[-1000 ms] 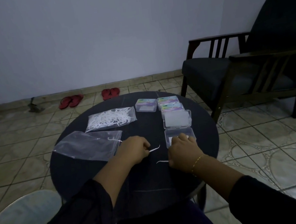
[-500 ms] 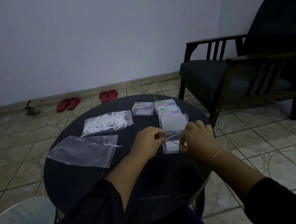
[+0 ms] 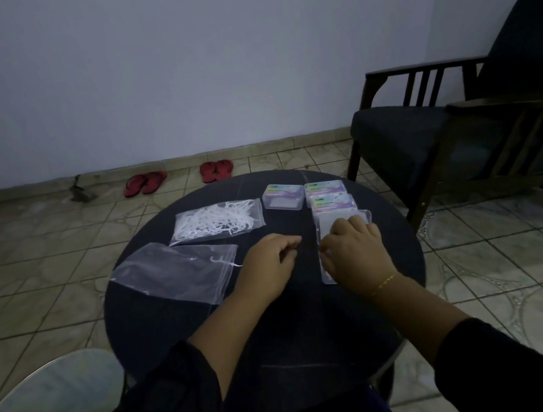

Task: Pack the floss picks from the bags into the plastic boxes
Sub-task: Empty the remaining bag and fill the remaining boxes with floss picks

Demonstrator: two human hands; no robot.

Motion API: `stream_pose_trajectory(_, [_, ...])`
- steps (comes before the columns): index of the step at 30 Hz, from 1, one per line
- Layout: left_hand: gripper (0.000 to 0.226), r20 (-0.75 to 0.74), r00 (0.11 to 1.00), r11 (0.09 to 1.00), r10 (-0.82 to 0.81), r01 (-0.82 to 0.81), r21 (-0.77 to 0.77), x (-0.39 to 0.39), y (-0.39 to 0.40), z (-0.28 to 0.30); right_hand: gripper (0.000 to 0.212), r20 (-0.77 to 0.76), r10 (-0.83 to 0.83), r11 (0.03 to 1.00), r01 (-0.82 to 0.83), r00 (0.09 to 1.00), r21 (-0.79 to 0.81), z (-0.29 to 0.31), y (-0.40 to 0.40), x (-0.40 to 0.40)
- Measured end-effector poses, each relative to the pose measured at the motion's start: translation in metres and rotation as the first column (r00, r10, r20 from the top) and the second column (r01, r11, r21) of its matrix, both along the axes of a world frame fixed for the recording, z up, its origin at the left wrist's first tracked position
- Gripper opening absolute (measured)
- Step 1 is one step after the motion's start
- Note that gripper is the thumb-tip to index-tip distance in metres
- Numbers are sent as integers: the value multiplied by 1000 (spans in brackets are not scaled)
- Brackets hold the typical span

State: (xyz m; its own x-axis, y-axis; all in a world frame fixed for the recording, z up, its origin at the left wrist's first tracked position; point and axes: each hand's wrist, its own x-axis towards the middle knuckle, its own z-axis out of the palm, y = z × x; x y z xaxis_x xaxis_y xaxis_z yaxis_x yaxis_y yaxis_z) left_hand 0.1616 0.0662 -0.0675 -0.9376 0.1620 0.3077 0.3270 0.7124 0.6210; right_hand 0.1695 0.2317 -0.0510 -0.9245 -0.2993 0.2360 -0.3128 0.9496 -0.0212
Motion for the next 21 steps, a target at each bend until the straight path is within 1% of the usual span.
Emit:
stream_pose_trajectory(4, [27, -82, 987, 989, 135, -139, -52, 0, -45, -1, 30, -8, 139, 989, -139, 990, -50, -2, -50, 3])
stream_pose_trajectory(6, [27, -134, 970, 971, 202, -216, -100, -3, -70, -5, 31, 33, 160, 986, -157, 987, -63, -8, -74, -1])
stream_pose_trajectory(8, [32, -137, 956, 943, 259, -281, -177, -8, -95, -11, 31, 90, 151, 986, -143, 984, -91, -15, -94, -8])
stream_pose_trajectory(10, [44, -66, 950, 889, 305, -308, -340, -10, -117, -17, 32, 155, 127, 986, -108, 980, -129, -23, -109, -16])
stream_pose_trajectory(12, [59, 58, 941, 828, 333, -263, -496, -10, -133, -25, 34, 215, 101, 986, -68, 971, -155, -30, -120, -24])
stream_pose_trajectory(13, [65, 122, 931, 816, 343, -231, -531, -10, -138, -29, 35, 238, 83, 985, -44, 968, -165, -32, -124, -27])
stream_pose_trajectory(15, [71, 201, 913, 822, 355, -203, -532, -7, -143, -37, 35, 271, 43, 982, 9, 962, -187, -37, -129, -34])
stream_pose_trajectory(18, [70, 207, 905, 818, 372, -214, -534, -6, -143, -45, 34, 291, 24, 981, 34, 956, -191, -40, -134, -42])
stream_pose_trajectory(21, [71, 222, 891, 805, 395, -220, -551, -8, -143, -47, 34, 255, 27, 991, 7, 967, -132, -40, -134, -45])
